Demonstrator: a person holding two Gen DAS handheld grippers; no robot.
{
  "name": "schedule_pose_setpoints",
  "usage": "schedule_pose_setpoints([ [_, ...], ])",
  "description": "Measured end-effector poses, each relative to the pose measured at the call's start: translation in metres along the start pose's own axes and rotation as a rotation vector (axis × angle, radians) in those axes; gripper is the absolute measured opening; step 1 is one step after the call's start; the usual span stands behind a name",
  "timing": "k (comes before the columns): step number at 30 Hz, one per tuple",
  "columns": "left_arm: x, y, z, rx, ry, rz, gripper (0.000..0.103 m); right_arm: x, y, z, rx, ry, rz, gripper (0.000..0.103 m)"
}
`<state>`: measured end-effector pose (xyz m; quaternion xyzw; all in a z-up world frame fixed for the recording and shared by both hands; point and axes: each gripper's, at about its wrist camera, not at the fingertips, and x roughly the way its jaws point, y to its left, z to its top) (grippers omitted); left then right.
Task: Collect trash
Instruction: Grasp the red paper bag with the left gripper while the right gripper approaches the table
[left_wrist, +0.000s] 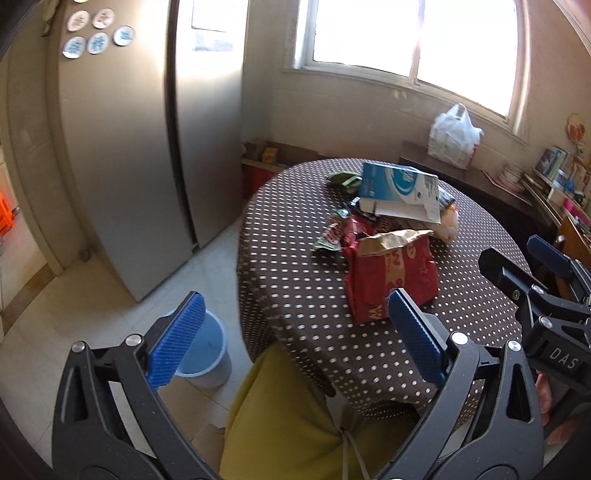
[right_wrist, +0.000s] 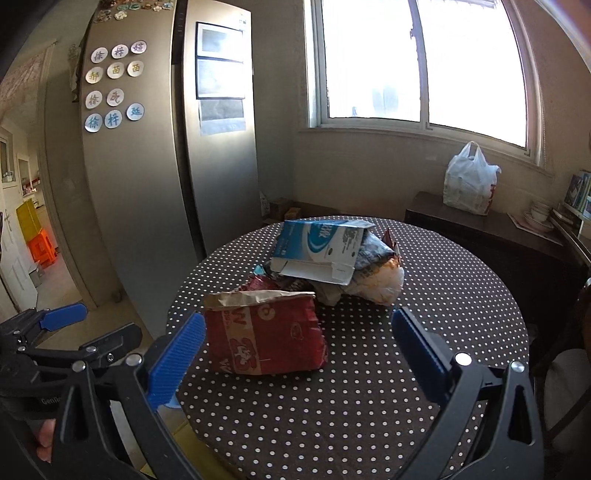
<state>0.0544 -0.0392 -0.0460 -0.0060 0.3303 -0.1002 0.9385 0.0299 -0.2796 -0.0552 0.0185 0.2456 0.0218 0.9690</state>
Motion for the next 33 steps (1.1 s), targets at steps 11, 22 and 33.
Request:
schedule_pose_setpoints([
  [11,0.063,-0.032,0.011,0.062,0.103,-0.142,0.097,0.034,-0.041,-0.013,0.098,0.126,-0.122,0.099],
  [22,0.114,-0.061,0.015,0.089,0.126,-0.272,0.097,0.051,-0.073,-0.022,0.198,0.215,-0.198,0.099],
  [33,0.1,-0.062,0.022,0.054,0.072,-0.414,0.032,0.045,-0.077,-0.024,0.203,0.206,-0.195,0.099],
])
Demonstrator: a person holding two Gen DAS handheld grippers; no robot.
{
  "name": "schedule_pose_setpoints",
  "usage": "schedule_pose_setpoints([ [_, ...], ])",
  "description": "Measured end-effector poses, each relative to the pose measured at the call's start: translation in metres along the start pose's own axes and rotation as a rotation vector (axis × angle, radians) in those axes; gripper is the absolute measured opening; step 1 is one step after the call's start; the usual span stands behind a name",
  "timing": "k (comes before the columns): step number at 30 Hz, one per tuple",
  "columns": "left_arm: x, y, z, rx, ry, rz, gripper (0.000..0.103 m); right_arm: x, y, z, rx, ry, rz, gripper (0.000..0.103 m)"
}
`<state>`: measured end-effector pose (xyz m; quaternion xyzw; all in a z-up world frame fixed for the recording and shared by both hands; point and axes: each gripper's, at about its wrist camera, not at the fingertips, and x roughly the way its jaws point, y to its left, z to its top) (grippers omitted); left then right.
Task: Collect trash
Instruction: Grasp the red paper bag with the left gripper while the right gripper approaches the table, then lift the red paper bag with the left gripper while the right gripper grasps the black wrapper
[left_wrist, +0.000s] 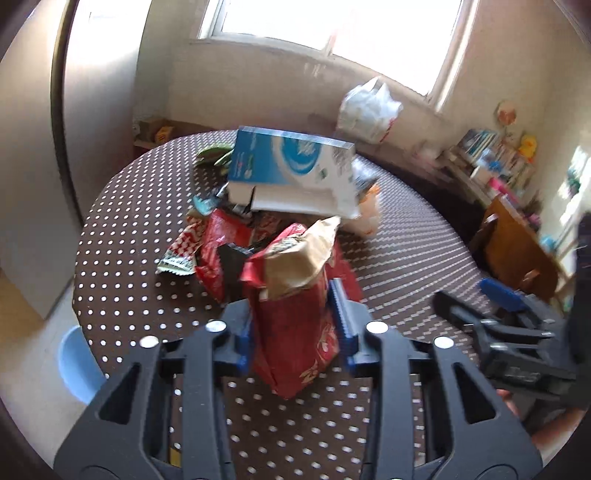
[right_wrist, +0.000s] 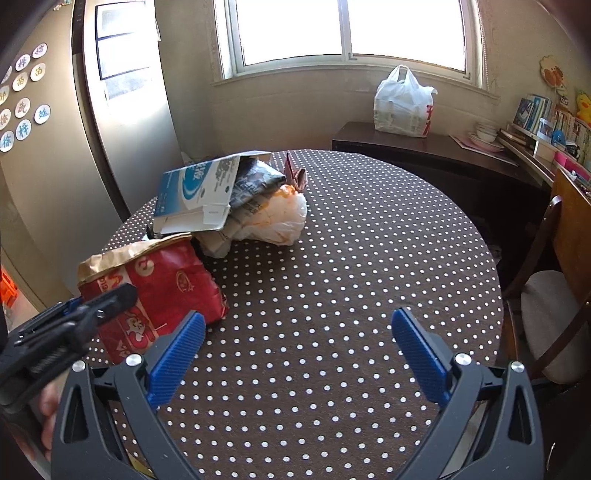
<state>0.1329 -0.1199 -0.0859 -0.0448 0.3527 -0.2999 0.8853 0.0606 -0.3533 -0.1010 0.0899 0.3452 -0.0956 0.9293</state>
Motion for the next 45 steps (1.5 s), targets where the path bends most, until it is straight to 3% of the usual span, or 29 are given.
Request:
schedule_pose_setpoints([
  [12,-0.063,-0.002,0.011,0.035,-0.171,0.144,0.029,-0.004,0.022,0.006,-0.039,-0.012,0.088,0.099],
  [18,-0.087,0.015,0.015,0.051,-0.241,0.291,0.029,0.01,0.046,0.019,-0.043,0.015,0.179,0.099],
  [25,-0.091,0.048,0.018,0.007,-0.253,0.376,0.029,0.046,0.083,0.035,-0.052,0.084,0.256,0.099],
  [37,-0.068,0.085,0.013,-0.019,-0.191,0.4,0.029,0.107,0.119,0.045,-0.082,0.186,0.178,0.098],
  [39,-0.067,0.085,0.012,-0.017,-0.187,0.402,0.029,0.109,0.116,0.045,-0.065,0.177,0.186,0.08],
  [42,-0.065,0.086,0.01,-0.022,-0.179,0.396,0.029,0.108,0.112,0.046,-0.072,0.16,0.188,0.068],
  [44,-0.066,0.086,0.009,-0.027,-0.179,0.396,0.029,0.106,0.11,0.047,-0.071,0.161,0.211,0.049],
  [45,-0.066,0.085,0.009,-0.028,-0.182,0.397,0.029,0.105,0.107,0.046,-0.068,0.162,0.221,0.047],
])
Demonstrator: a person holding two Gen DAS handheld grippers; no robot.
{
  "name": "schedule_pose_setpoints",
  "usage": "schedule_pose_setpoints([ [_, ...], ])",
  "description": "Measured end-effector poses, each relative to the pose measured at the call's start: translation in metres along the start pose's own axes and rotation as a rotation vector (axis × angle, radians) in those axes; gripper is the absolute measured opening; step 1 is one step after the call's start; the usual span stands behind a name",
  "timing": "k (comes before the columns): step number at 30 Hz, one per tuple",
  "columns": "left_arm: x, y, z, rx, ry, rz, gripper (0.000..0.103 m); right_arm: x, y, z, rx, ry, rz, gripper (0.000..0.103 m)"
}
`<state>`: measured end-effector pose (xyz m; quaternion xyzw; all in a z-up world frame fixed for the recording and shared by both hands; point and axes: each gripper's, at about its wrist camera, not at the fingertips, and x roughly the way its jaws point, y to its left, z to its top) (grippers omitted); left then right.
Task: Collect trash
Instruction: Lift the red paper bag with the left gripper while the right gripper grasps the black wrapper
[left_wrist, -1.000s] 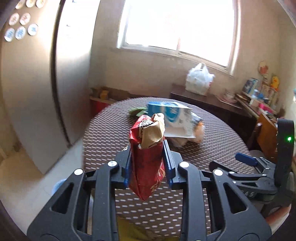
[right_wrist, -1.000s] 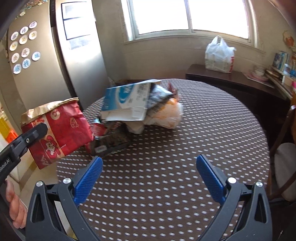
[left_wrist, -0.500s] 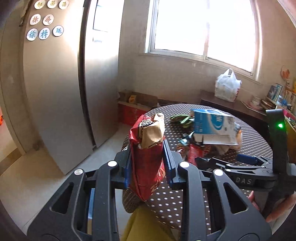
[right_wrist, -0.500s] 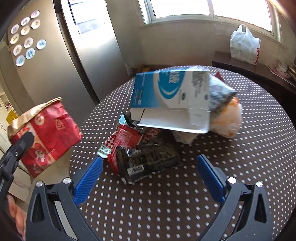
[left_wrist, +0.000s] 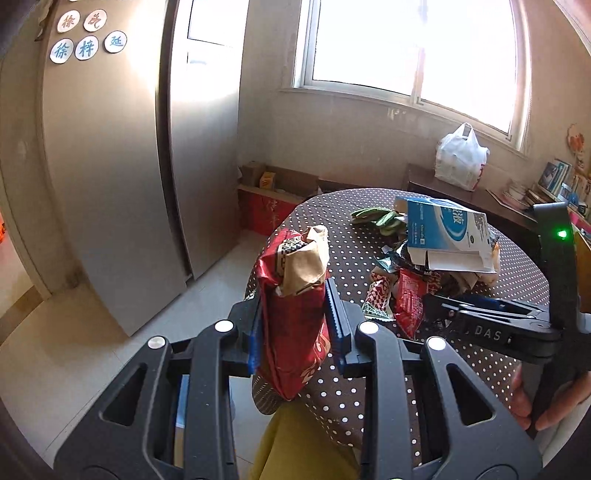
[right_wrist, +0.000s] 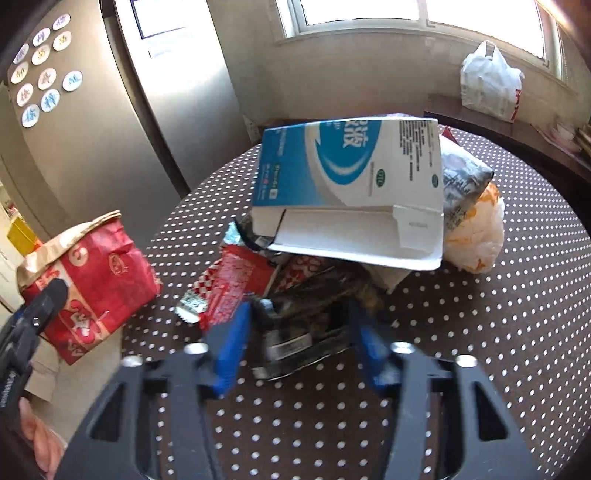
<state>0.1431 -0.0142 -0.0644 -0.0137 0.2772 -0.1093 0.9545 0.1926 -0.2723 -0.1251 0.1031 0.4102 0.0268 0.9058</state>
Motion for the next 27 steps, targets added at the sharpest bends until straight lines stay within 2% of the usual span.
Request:
schedule_pose_setpoints([
  [1,-0.001,0.0,0.0,-0.001,-0.004,-0.001,0.029,-0.002,0.0,0.0,-0.003,-0.001,0.006,0.042],
  [3,-0.005,-0.001,0.0,-0.006,-0.011,-0.007,0.029,-0.005,-0.002,-0.002,-0.002,-0.003,0.033,0.023],
  [4,-0.007,-0.002,0.001,-0.005,-0.014,-0.01,0.029,-0.007,-0.005,-0.001,0.002,0.001,0.05,0.01],
  [5,-0.009,-0.002,0.001,-0.004,-0.017,-0.01,0.029,-0.008,-0.006,-0.001,0.003,0.004,0.064,0.007],
  [8,-0.014,-0.005,0.0,0.003,-0.027,-0.006,0.029,-0.006,-0.013,-0.001,0.007,0.011,0.043,0.007],
  [9,-0.016,-0.006,0.0,0.004,-0.028,-0.007,0.029,-0.007,-0.011,-0.006,0.022,0.016,0.036,0.01],
  [10,-0.017,-0.007,-0.001,0.005,-0.03,-0.009,0.029,-0.006,-0.015,-0.006,0.046,0.025,0.021,0.03],
  [11,-0.02,-0.007,-0.002,0.005,-0.031,-0.011,0.029,-0.005,-0.019,-0.004,0.071,0.037,-0.004,0.072],
  [12,-0.021,-0.007,-0.003,0.005,-0.032,-0.012,0.029,-0.007,-0.021,-0.002,0.08,0.029,-0.01,0.086],
  [14,-0.022,-0.007,-0.004,0.006,-0.032,-0.011,0.029,-0.013,-0.023,0.002,0.073,-0.024,-0.011,0.089],
  [16,-0.022,-0.005,-0.004,0.005,-0.031,-0.011,0.029,-0.013,-0.021,0.007,0.048,-0.031,-0.017,0.089],
  [22,-0.02,0.003,-0.003,-0.02,-0.026,-0.001,0.029,0.019,-0.016,0.02,0.0,0.032,-0.046,0.088],
  [23,-0.021,0.004,-0.004,-0.021,-0.028,-0.001,0.029,0.02,-0.015,0.021,-0.012,0.033,-0.049,0.077],
  [25,-0.021,0.005,-0.004,-0.017,-0.033,-0.003,0.029,0.02,-0.015,0.022,-0.035,0.03,-0.036,0.067],
  [27,-0.02,0.005,-0.004,-0.022,-0.03,0.0,0.029,0.018,-0.015,0.021,-0.041,0.026,-0.007,0.038],
])
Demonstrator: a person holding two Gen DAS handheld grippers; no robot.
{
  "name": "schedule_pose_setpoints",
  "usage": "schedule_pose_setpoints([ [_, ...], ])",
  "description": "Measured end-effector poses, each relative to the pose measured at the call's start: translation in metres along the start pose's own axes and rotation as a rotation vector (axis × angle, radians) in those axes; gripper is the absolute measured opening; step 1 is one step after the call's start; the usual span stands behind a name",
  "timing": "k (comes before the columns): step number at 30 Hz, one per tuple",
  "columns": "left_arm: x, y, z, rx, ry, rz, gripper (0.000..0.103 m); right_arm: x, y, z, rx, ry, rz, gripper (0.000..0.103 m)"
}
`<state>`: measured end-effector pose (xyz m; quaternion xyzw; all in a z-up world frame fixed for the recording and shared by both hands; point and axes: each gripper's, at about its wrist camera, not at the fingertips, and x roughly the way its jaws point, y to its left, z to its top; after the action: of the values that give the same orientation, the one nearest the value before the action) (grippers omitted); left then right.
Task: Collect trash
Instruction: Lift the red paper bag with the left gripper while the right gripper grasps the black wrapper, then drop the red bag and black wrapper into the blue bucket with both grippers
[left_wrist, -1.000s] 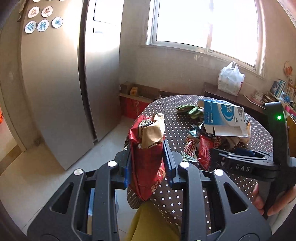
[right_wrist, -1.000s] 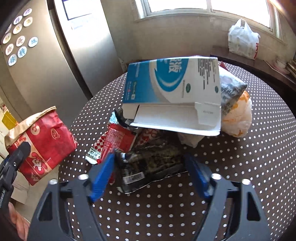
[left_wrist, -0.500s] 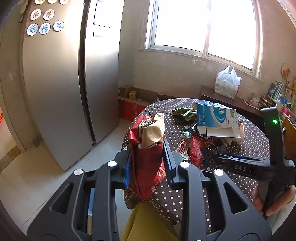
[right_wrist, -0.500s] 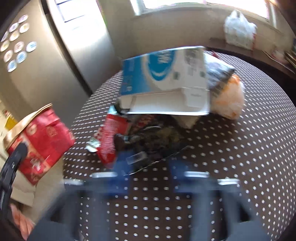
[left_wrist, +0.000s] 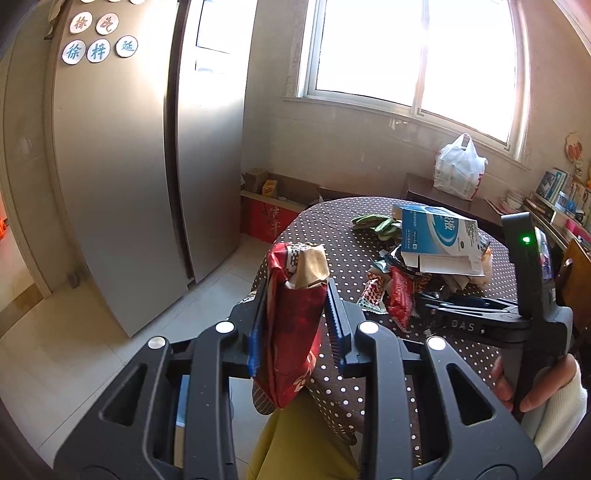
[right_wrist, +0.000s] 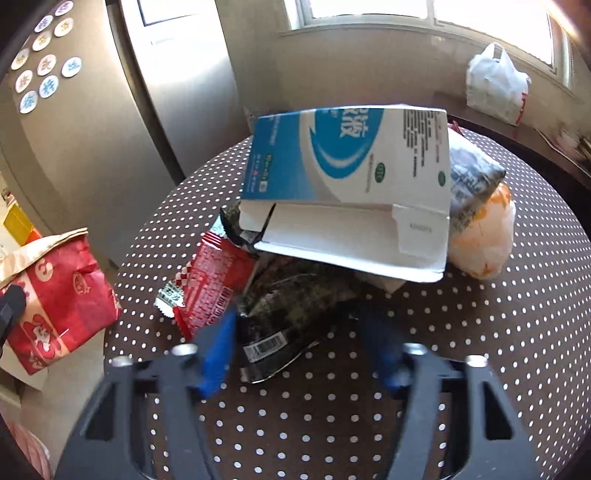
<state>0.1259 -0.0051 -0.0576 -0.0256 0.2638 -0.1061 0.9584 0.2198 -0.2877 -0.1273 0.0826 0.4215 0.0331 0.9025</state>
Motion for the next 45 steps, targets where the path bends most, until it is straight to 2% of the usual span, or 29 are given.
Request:
schedule_pose_setpoints([
  [5,-0.004,-0.002,0.0,-0.007,-0.008,0.002,0.029,-0.01,-0.001,-0.008,0.004,-0.016,0.007,0.032],
  [14,-0.011,0.002,0.0,-0.018,-0.02,0.018,0.029,-0.044,0.01,-0.029,0.022,-0.048,0.035,0.032],
  [24,-0.015,0.022,-0.003,-0.05,-0.036,0.055,0.029,-0.069,0.054,-0.035,-0.054,-0.085,0.128,0.032],
  [31,-0.016,0.052,-0.009,-0.092,-0.024,0.112,0.029,-0.065,0.113,-0.028,-0.143,-0.081,0.221,0.032],
  [37,-0.005,0.089,-0.017,-0.139,0.009,0.169,0.029,-0.039,0.17,-0.015,-0.203,-0.043,0.293,0.032],
  [45,0.042,0.15,-0.031,-0.226,0.122,0.223,0.029,0.009,0.22,0.004,-0.234,0.036,0.324,0.032],
])
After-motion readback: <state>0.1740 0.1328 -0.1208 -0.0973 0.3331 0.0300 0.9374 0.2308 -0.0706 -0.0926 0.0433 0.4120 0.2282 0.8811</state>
